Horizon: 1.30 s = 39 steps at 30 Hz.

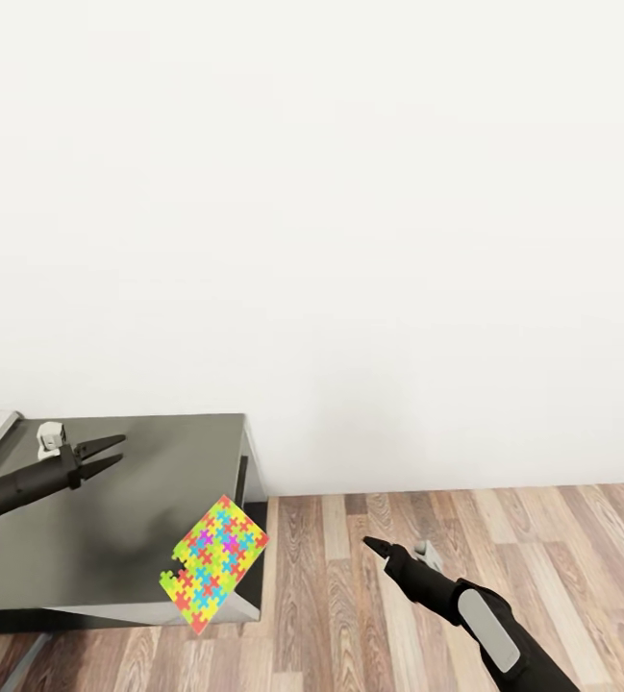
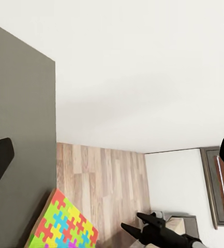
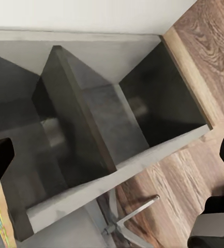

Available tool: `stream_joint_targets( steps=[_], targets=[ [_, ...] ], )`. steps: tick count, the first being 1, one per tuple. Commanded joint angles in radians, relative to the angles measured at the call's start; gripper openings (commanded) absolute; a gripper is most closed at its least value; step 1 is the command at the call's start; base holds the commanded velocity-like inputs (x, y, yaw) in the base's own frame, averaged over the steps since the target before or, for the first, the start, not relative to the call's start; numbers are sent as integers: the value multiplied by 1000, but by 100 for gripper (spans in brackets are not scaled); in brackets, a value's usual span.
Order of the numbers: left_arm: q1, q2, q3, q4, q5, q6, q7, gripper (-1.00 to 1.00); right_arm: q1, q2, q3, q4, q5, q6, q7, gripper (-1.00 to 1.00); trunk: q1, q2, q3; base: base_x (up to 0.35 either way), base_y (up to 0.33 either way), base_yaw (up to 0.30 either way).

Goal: Put all the toys in the child's room - the three board games (two on the bed and one on the table), the two jigsaw puzzles on the table, and the tennis ball on the table - inside the toy box on the table in the child's room.

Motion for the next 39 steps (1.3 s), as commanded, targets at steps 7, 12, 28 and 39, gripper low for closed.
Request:
stream_joint_targets(
  steps=[7,12,28,39],
  targets=[
    [-1,0,0,0,1,8,-17,100,0,0,3,-1,-4,0,2,100,1,-2,6,0,39,0],
    [-1,-1,0,0,1,7,-19,100,0,0,4,-1,-4,-23,6,100,1,-2,14,0,5,0],
    [1,1,0,0,0,7,-19,100,0,0,6,-1,-4,-33,12,100,1,-2,39,0,0,0],
    [1,0,0,0,0,7,-19,100,0,-1,5,-1,-4,-33,12,100,1,-2,56,0,0,0]
  ],
)
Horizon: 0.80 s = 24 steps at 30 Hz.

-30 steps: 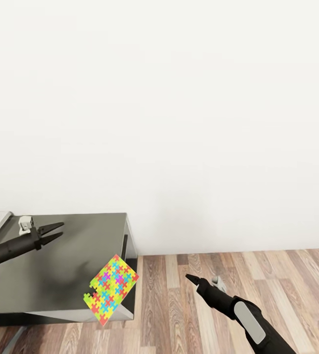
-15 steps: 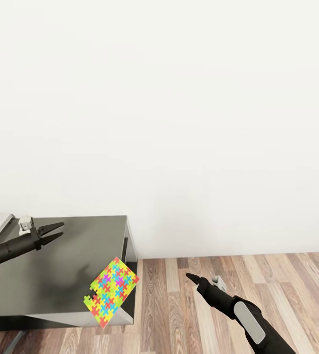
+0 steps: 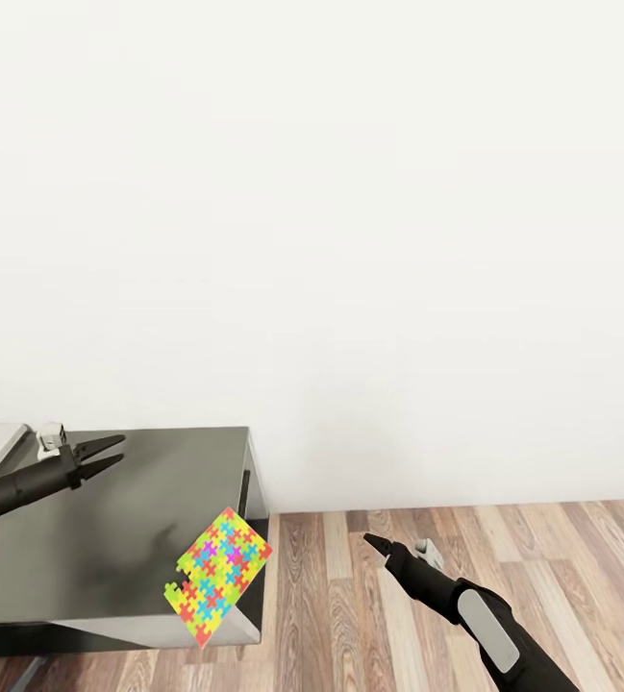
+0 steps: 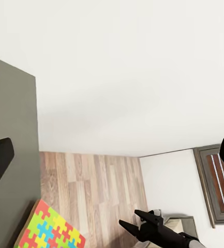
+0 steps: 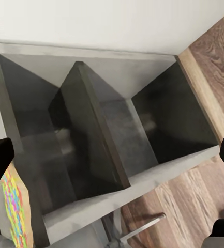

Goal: Put all the toys in the child's room - the three board games (two on the bed and one on the table), the two jigsaw puzzles on the table, and the tennis ball on the table - inside the toy box on the table in the child's room.

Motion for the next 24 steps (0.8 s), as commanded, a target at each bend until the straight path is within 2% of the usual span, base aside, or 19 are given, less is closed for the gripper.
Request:
stream_joint_targets(
  steps=[1,24],
  targets=[
    [-1,0,0,0,2,9,-2,100,-1,-1,2,0,-6,3,0,100,1,-2,0,0,0,0],
    [-1,1,0,0,1,9,-2,100,0,-1,2,0,-6,3,0,100,1,-2,5,0,0,0]
  ],
)
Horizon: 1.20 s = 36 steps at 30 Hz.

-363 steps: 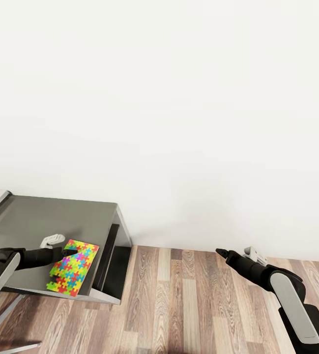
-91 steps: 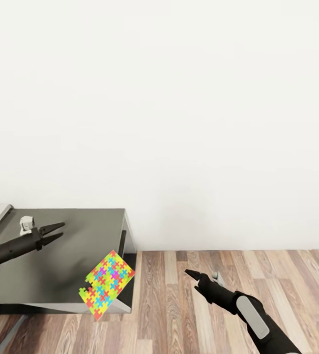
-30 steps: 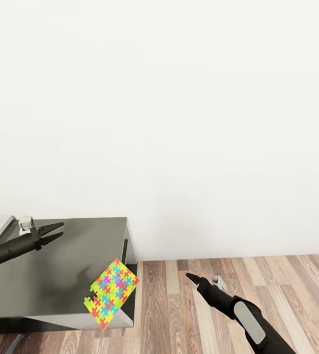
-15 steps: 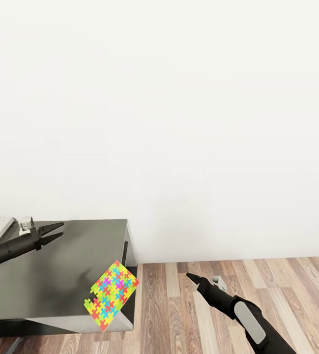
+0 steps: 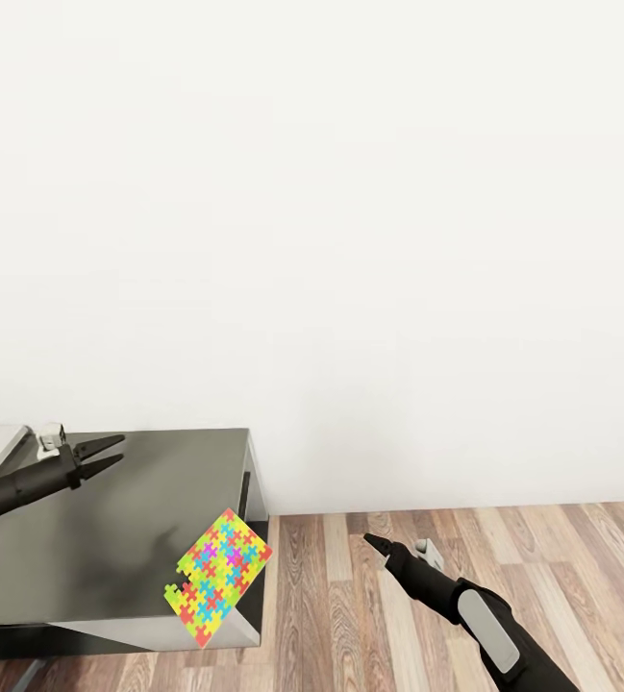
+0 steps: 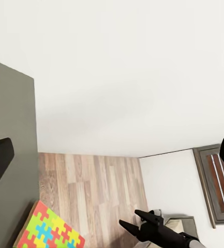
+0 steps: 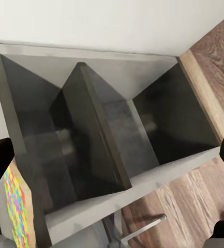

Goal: Put all the toys in the child's room - the three board games (two on the bed and one on the table), the two jigsaw puzzles on the table, and the tennis ball on the table - inside the toy box on the table in the child's room.

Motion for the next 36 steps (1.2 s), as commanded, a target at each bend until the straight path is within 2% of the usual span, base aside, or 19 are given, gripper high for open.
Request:
stream_joint_targets(
  steps=[1,12,36],
  targets=[
    [-1,0,0,0,2,9,-2,100,0,-1,3,0,-6,2,0,100,1,-2,-2,0,0,0],
    [-1,0,0,0,2,9,-2,100,-1,-1,4,0,-5,2,0,100,1,-2,2,0,0,0],
    [-1,2,0,0,1,7,-2,100,-1,-2,4,0,-5,1,0,100,1,-2,40,0,22,0]
  ],
)
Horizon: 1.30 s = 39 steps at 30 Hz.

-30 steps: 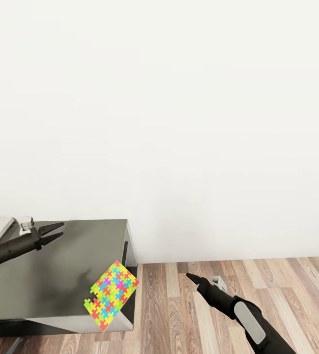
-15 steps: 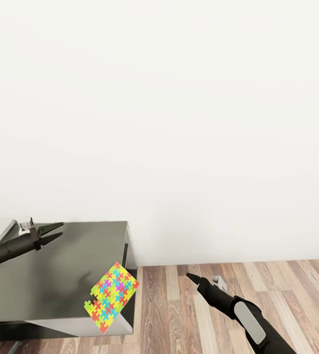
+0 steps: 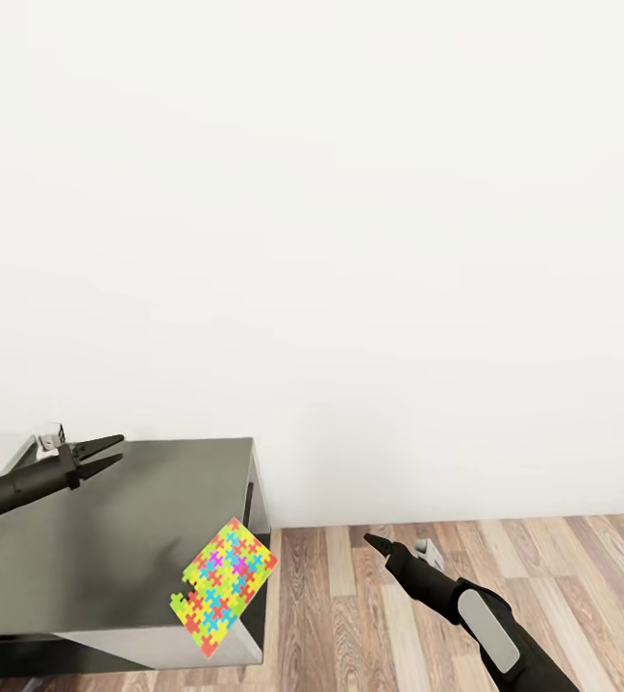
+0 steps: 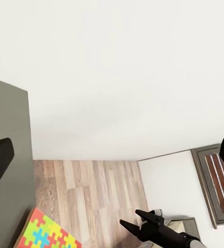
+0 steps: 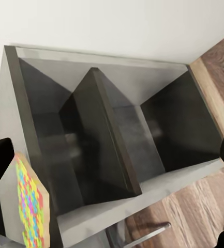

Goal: Put all the toys in the child's room - the three board games (two on the bed and one on the table), the two jigsaw puzzles on the table, and the tennis ball on the table - inside the toy box on the table in the child's room.

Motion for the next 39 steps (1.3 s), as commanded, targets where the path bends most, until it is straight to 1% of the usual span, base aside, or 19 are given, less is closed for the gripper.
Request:
stream_joint_targets(
  steps=[1,11,39],
  targets=[
    [-1,0,0,0,2,9,-2,100,-1,-1,3,0,-5,2,0,100,1,-2,0,0,3,0],
    [-1,0,1,0,2,9,-3,100,0,-1,4,0,-6,-34,1,100,1,-2,16,0,0,0],
    [-1,2,1,0,0,9,-9,100,0,-1,4,0,-6,-40,1,100,1,-2,63,0,0,0]
  ],
)
